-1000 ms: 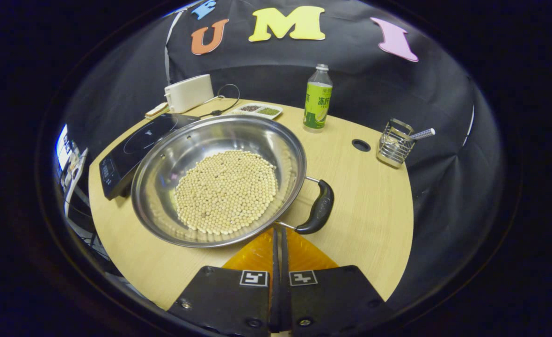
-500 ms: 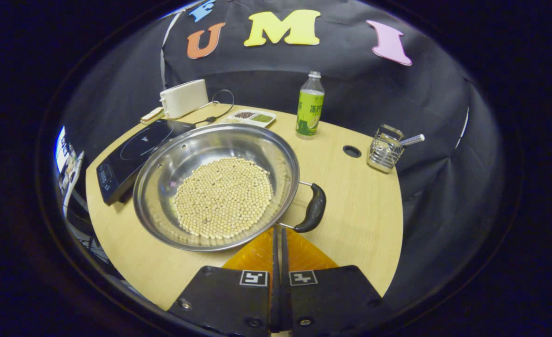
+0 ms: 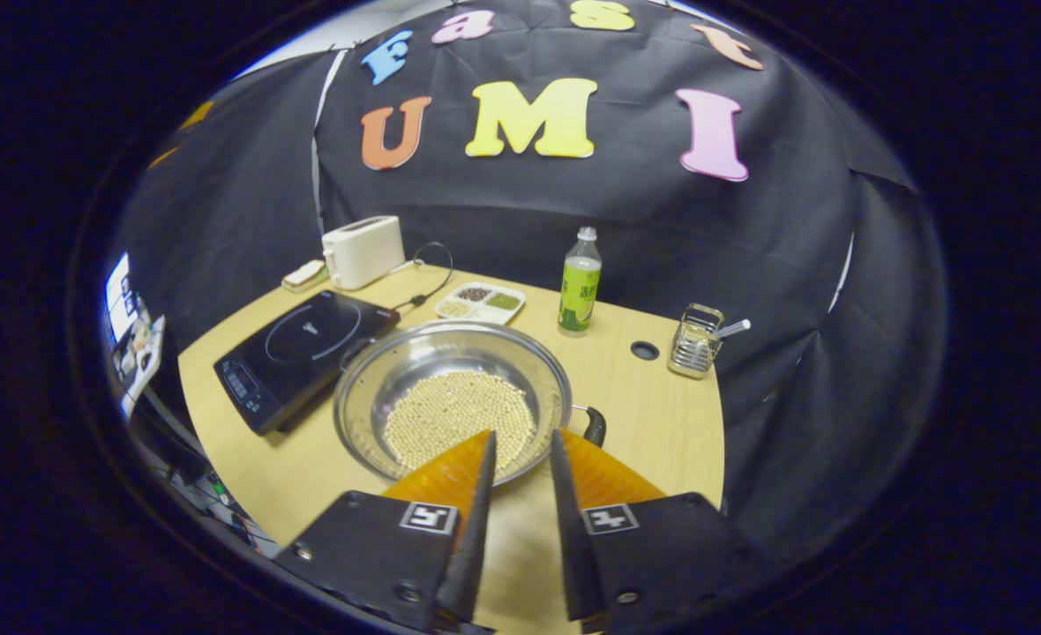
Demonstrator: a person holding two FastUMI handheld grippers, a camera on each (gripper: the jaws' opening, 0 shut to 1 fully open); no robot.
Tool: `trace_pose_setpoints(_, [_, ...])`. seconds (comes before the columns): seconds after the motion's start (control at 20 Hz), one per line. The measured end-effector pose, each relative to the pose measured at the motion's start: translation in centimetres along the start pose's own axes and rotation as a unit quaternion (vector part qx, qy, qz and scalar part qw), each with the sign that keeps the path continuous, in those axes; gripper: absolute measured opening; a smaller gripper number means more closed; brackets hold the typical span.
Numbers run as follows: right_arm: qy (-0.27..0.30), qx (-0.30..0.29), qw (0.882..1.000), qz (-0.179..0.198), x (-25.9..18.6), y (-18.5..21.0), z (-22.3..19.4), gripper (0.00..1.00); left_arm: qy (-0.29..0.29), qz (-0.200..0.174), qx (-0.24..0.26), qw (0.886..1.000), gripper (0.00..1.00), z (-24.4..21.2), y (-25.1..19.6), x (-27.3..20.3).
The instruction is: First push the handle of the pot to place it horizontally, then grasp the pot with both hands and set it on the induction cooktop.
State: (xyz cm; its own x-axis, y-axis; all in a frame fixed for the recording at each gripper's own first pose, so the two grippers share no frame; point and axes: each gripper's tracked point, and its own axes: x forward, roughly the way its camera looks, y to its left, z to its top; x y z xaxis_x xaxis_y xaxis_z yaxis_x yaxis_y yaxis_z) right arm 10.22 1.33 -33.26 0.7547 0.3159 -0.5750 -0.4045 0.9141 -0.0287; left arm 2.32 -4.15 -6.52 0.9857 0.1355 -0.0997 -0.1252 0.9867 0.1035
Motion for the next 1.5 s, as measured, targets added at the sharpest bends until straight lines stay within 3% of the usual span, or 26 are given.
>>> trace_pose_setpoints(0.05, [-0.007,0.008,1.0,-0.005,-0.7,0.2,0.7,0.53,0.001,-0.021,-0.006,1.0,0.96,-0.5,-0.6,0.3])
trace_pose_setpoints(0.1, [-0.015,0.015,1.0,-0.018,-1.2,0.0,1.1,0.75,0.004,-0.035,-0.01,0.999,0.96,-1.1,-0.9,0.6])
trace_pose_setpoints(0.2, [-0.037,0.023,0.998,-0.052,-2.4,-0.5,2.2,0.93,0.014,-0.055,-0.011,0.998,0.96,-2.5,-0.3,1.2])
trace_pose_setpoints(0.25, [-0.045,0.027,0.996,-0.071,-3.0,-0.9,2.7,0.95,0.023,-0.061,-0.013,0.998,0.96,-3.4,-0.1,1.6])
trace_pose_setpoints(0.5, [-0.032,0.062,0.991,-0.115,-3.4,-1.4,0.5,0.98,0.072,-0.09,0.009,0.993,0.96,-10.0,1.0,3.8])
trace_pose_setpoints(0.75, [0.014,0.081,0.988,-0.13,-0.8,-2.0,-3.3,0.99,0.171,-0.138,-0.034,0.975,0.97,-19.0,-1.8,4.7])
trace_pose_setpoints(1.15, [0.08,0.097,0.987,-0.095,6.3,-3.2,-5.8,0.99,0.29,-0.131,-0.021,0.948,0.98,-30.9,-5.4,8.5])
trace_pose_setpoints(1.5, [0.109,0.077,0.988,-0.076,10.8,-4.4,-5.9,0.99,0.332,-0.128,-0.008,0.934,0.98,-35.1,-8.2,11.1])
